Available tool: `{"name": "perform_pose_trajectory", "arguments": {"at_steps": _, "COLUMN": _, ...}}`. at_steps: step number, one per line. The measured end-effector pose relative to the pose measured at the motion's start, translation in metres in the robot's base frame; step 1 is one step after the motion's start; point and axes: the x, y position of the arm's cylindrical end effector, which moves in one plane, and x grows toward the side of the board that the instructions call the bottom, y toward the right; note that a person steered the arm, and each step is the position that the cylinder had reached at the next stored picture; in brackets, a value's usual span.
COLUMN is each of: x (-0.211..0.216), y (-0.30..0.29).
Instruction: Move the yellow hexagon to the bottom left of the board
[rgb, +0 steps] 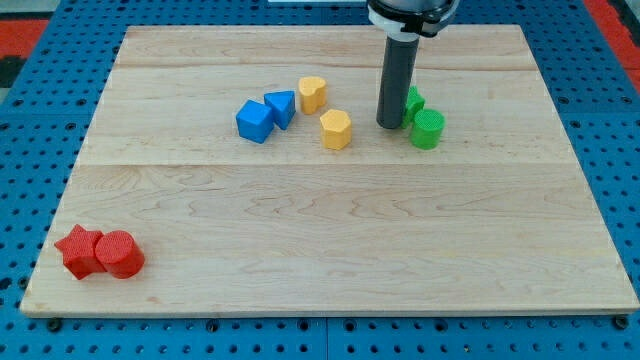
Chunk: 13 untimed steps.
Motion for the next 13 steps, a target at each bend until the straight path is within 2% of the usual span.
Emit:
{"name": "perform_pose_trajectory", "arguments": {"at_steps": 1, "x": 0.0, "y": 0.0}}
{"name": "perform_pose_trajectory", "arguments": {"at_steps": 2, "x": 0.007, "y": -0.03}}
{"name": "perform_pose_trajectory", "arguments": {"at_steps": 4, "x": 0.035, "y": -0.121}}
{"name": "perform_pose_trajectory", "arguments": {"at_steps": 5, "x": 0.03, "y": -0.109}}
{"name": "perform_pose_trajectory", "arguments": {"at_steps": 6, "x": 0.024, "y": -0.135}}
{"name": "perform_pose_trajectory", "arguments": {"at_steps": 7, "x": 0.039, "y": -0.21}}
{"name": "perform_pose_trajectory", "arguments": {"at_steps": 8, "x": 0.057, "y": -0.261}}
{"name": "perform_pose_trajectory", "arguments": {"at_steps": 11, "x": 0.065, "y": -0.168}}
{"name": "perform_pose_trajectory", "arguments": {"at_steps": 12, "x": 0.092, "y": -0.193}}
{"name": "perform_pose_trajectory", "arguments": {"at_steps": 13, "x": 0.105, "y": -0.25}}
